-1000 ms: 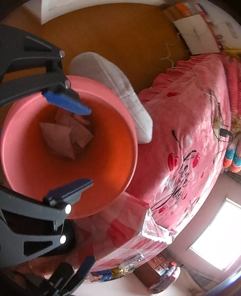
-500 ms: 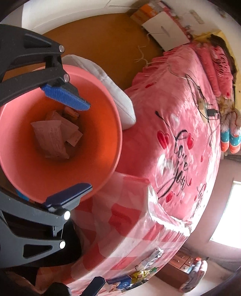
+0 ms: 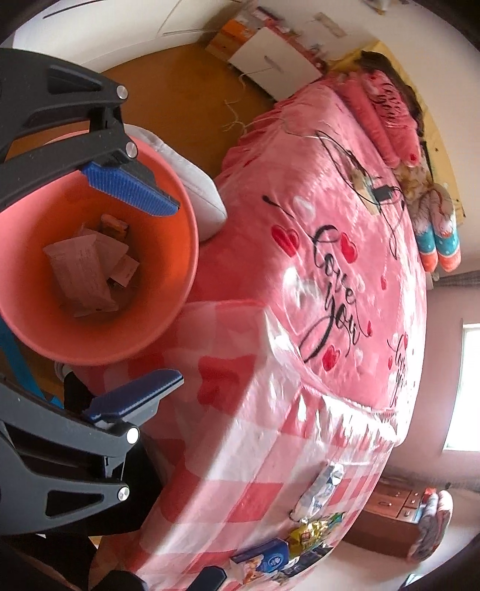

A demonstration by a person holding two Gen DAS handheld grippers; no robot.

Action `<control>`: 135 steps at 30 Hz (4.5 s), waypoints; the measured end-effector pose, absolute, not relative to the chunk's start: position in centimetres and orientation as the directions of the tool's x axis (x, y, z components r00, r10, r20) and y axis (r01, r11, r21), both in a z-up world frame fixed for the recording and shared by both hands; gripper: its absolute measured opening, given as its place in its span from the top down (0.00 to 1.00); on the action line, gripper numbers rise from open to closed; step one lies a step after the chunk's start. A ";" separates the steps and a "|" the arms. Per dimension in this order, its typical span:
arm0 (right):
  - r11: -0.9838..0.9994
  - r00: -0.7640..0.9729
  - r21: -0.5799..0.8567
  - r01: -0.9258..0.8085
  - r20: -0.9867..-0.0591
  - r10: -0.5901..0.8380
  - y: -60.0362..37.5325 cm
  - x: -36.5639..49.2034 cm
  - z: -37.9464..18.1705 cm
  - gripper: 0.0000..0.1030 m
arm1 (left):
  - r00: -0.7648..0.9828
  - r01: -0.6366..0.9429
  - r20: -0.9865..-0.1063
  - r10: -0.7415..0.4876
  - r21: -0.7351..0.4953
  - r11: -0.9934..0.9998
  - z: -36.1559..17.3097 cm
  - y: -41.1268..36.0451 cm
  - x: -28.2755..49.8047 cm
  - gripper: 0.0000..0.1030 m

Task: Collect trash
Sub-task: 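Move both tools back over the bed toward the remaining wrappers, then grasp the white MAGICDAY wrapper with the left tool, then hold the white wrapper in the left tool while the right tool grasps the yellow chips bag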

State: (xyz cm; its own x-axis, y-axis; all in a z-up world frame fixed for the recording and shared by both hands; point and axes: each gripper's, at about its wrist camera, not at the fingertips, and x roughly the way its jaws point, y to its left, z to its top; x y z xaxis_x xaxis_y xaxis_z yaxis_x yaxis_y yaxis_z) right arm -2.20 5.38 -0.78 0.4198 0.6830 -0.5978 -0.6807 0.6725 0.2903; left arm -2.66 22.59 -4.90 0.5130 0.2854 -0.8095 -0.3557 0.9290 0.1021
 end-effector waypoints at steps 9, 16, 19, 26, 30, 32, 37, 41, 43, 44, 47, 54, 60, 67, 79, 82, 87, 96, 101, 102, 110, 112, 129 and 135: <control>0.706 0.469 0.311 -0.636 -0.571 0.674 2.0 -1.2 -0.5 0.08 | 0.517 -0.313 -0.788 0.335 0.190 0.930 -3.9 19.3 -1.0 0.13; 0.723 0.496 0.327 -0.608 -0.555 0.668 -0.3 -0.7 -0.4 0.08 | 0.525 -0.274 -0.773 0.355 0.241 0.931 -3.4 16.9 -0.1 0.13; 0.730 0.511 0.332 -0.597 -0.545 0.665 -1.4 -0.5 -0.3 0.08 | 0.532 -0.254 -0.768 0.357 0.257 0.932 -3.2 15.7 0.3 0.13; 0.751 0.546 0.353 -0.559 -0.525 0.653 -4.1 0.4 0.0 0.08 | 0.550 -0.213 -0.754 0.358 0.288 0.934 -2.6 13.1 1.2 0.13; 0.764 0.567 0.355 -0.539 -0.518 0.641 -5.3 1.0 0.1 0.08 | 0.561 -0.189 -0.745 0.360 0.309 0.932 -2.4 11.7 1.6 0.13; 0.769 0.576 0.358 -0.530 -0.514 0.636 -6.0 1.2 0.1 0.08 | 0.564 -0.175 -0.745 0.356 0.314 0.933 -2.3 11.0 1.9 0.13; 0.782 0.596 0.369 -0.503 -0.507 0.622 -7.6 1.8 0.1 0.08 | 0.568 -0.151 -0.744 0.351 0.324 0.934 -2.2 9.5 2.6 0.13; 0.794 0.614 0.373 -0.479 -0.505 0.607 -8.9 2.3 0.1 0.08 | 0.569 -0.135 -0.746 0.346 0.330 0.934 -2.4 8.5 3.0 0.13; 0.798 0.619 0.376 -0.471 -0.504 0.602 -9.3 2.5 0.1 0.08 | 0.569 -0.124 -0.747 0.345 0.337 0.933 -2.5 7.9 3.2 0.13; 0.800 0.622 0.378 -0.466 -0.503 0.600 -9.6 2.5 0.1 0.08 | 0.569 -0.119 -0.747 0.344 0.339 0.933 -2.5 7.7 3.2 0.13; 0.804 0.630 0.385 -0.453 -0.500 0.594 -10.5 2.8 0.0 0.08 | 0.568 -0.108 -0.750 0.339 0.340 0.934 -2.6 7.0 3.5 0.13; 0.814 0.646 0.405 -0.416 -0.499 0.578 -12.2 3.7 -0.2 0.08 | 0.570 -0.086 -0.750 0.335 0.351 0.932 -2.7 5.6 4.1 0.13; 0.823 0.655 0.420 -0.383 -0.504 0.563 -13.5 4.3 -0.3 0.08 | 0.569 -0.062 -0.754 0.330 0.360 0.931 -3.0 4.4 4.8 0.13; 0.830 0.661 0.440 -0.343 -0.514 0.546 -14.9 5.2 -0.8 0.08 | 0.573 -0.044 -0.755 0.318 0.359 0.932 -3.2 3.1 5.8 0.13; 0.830 0.661 0.494 -0.259 -0.536 0.525 -17.8 6.9 -1.9 0.08 | 0.582 -0.079 -0.779 0.231 0.229 0.970 -2.0 3.2 11.4 0.13; 0.828 0.658 0.503 -0.248 -0.540 0.525 -18.3 7.1 -2.1 0.08 | 0.566 -0.139 -0.806 0.174 0.115 0.984 -1.8 4.5 13.5 0.13; 0.821 0.654 0.521 -0.232 -0.541 0.528 -19.2 7.7 -2.4 0.08 | 0.543 -0.246 -0.836 0.084 -0.062 0.967 -2.5 6.3 16.7 0.13; 0.805 0.629 0.555 -0.208 -0.554 0.545 -20.7 8.4 -3.4 0.08 | 0.490 -0.373 -0.867 0.087 -0.119 0.920 -4.6 7.5 21.1 0.13; 0.797 0.616 0.570 -0.200 -0.559 0.555 -21.4 8.7 -3.8 0.08 | 0.456 -0.404 -0.879 0.141 -0.063 0.913 -5.3 7.4 22.7 0.18; 0.796 0.614 0.572 -0.198 -0.561 0.556 -21.4 8.8 -3.9 0.08 | 0.453 -0.406 -0.879 0.150 -0.054 0.912 -5.3 7.3 22.9 0.19; 0.794 0.586 0.572 -0.206 -0.578 0.568 -20.9 9.5 -4.2 0.08 | 0.473 -0.389 -0.862 0.183 -0.018 0.921 -5.4 6.9 22.4 0.28; 0.797 0.582 0.565 -0.212 -0.582 0.568 -20.4 9.8 -4.2 0.08 | 0.483 -0.375 -0.858 0.174 -0.024 0.927 -5.4 6.8 22.0 0.28; 0.888 0.571 0.349 -0.301 -0.680 0.461 -14.2 10.2 -4.2 0.08 | 0.559 -0.219 -0.827 -0.050 -0.206 0.954 -5.1 8.9 18.7 0.32; 0.871 0.549 0.363 -0.332 -0.676 0.491 -11.8 9.9 -3.8 0.08 | 0.564 -0.187 -0.818 -0.111 -0.257 0.948 -5.2 10.0 17.3 0.32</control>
State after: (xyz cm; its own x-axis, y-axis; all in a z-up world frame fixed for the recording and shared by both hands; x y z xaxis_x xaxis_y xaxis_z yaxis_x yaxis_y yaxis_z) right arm 9.92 -11.76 -3.79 0.5493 0.4907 -0.6764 -0.3316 0.8710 0.3625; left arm 17.25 9.98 -5.18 0.5639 -0.1107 -0.8184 -0.1867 0.9482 -0.2570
